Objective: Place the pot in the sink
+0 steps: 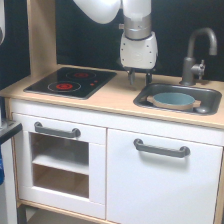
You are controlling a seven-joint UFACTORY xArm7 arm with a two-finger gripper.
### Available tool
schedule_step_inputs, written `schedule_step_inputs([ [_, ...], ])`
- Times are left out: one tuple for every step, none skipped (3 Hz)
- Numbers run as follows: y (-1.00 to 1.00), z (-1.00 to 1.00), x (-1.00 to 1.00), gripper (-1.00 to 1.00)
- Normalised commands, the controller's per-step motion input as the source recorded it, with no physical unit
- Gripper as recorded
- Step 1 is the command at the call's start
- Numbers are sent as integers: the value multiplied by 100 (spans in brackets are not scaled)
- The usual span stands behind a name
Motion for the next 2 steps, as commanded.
schedule_step_inputs([
  [-5, 47, -36, 100],
  [-4, 32, -34, 100],
])
